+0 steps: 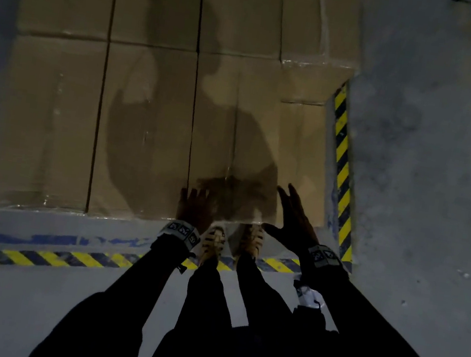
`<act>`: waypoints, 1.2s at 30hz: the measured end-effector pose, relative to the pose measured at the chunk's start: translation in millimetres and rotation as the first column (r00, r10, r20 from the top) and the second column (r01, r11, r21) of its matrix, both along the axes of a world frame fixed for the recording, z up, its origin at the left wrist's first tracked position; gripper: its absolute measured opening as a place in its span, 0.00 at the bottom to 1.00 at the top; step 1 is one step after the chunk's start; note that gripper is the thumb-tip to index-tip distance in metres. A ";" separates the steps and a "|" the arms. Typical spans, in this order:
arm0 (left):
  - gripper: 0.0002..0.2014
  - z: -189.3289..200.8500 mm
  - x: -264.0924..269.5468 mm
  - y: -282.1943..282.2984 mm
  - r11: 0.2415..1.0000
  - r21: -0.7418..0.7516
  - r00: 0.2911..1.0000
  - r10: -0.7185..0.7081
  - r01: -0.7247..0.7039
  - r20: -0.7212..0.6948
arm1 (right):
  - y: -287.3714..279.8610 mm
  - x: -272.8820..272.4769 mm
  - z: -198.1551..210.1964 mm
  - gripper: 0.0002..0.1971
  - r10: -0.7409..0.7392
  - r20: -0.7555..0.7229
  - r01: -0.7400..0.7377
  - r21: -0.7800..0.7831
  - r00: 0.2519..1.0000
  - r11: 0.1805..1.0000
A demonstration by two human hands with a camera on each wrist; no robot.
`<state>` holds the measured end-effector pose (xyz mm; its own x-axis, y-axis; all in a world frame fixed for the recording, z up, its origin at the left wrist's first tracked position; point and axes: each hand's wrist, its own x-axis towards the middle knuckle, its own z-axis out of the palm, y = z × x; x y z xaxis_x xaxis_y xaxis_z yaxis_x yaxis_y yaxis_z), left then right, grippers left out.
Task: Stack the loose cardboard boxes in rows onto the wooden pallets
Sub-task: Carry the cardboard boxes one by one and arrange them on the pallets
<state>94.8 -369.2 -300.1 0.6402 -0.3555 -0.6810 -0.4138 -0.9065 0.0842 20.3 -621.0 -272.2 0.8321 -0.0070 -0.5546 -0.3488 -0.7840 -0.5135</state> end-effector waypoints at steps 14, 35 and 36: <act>0.33 146.2 -44.2 -127.7 0.586 -0.810 0.975 0.160 0.030 0.152 | -51.5 -104.8 146.6 0.41 -0.591 0.493 0.484 0.340 0.638 0.806; 0.35 177.5 -35.2 -449.3 0.420 -0.907 0.968 0.219 0.021 0.124 | -407.2 -74.9 194.9 0.36 -0.408 0.649 0.340 0.236 0.642 0.910; 0.34 174.1 -17.3 -467.0 0.441 -0.897 0.963 0.233 0.022 0.138 | -428.6 -53.7 193.7 0.35 -0.390 0.644 0.313 0.237 0.658 0.920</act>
<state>77.5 -836.2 -126.1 0.7920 -0.5982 0.1222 -0.4414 -0.4227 0.7915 -33.5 -1049.7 -78.5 0.9251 -0.3566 0.1306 -0.1237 -0.6082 -0.7841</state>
